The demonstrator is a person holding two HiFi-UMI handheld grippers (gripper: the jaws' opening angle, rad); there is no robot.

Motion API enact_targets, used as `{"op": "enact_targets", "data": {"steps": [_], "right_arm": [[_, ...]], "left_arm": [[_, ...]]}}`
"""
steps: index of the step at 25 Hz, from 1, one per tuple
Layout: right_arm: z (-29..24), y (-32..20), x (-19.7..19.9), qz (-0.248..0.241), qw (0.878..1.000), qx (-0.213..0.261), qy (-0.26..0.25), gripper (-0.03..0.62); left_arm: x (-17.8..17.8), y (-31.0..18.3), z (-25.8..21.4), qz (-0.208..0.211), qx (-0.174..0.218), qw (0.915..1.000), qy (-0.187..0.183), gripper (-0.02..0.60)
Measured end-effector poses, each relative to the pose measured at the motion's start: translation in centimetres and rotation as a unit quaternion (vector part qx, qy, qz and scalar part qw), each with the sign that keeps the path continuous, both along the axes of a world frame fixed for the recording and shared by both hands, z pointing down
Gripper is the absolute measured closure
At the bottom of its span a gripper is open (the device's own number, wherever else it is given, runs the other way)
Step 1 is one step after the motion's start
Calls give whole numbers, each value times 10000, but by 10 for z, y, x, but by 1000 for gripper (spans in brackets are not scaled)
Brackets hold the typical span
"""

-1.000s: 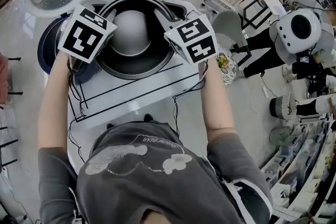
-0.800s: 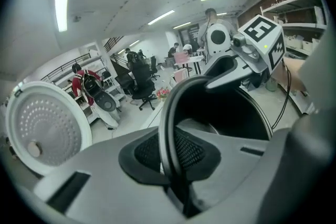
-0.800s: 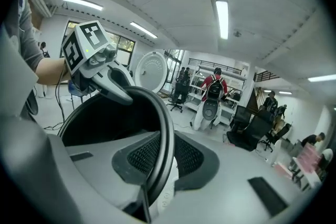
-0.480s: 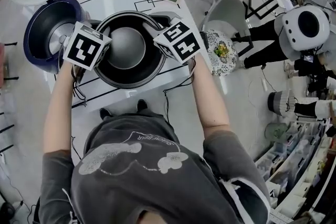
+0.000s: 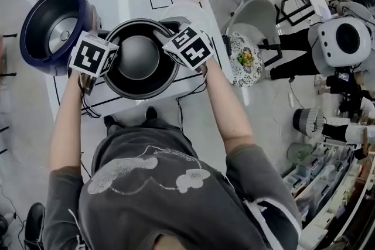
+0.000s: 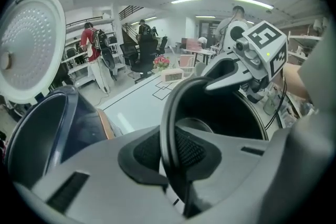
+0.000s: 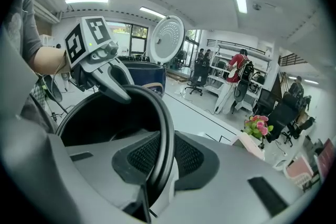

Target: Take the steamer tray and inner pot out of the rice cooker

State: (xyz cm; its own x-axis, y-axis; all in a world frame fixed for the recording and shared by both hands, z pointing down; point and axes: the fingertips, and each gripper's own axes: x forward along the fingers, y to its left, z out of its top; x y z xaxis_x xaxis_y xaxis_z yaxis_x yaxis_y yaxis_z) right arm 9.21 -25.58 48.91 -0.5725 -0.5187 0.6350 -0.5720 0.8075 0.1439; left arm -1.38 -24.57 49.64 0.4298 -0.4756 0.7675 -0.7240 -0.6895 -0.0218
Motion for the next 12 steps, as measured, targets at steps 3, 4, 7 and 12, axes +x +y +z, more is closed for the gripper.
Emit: {"op": "enact_targets", "data": {"steps": [3, 4, 7, 12], "right_arm": [[9, -5, -1, -95, 9999, -129, 0, 500], [11, -7, -2, -122, 9998, -169, 2, 500], [18, -13, -5, -193, 9995, -241, 73, 499], [27, -18, -8, -267, 9990, -324, 166, 497]], "left_arm": [[-1, -2, 9, -104, -123, 9998, 113, 528], [-1, -4, 12, -130, -143, 9997, 123, 528], [-4, -7, 20, -224, -164, 9996, 76, 534], [-7, -9, 26, -387, -148, 9991, 125, 534]]}}
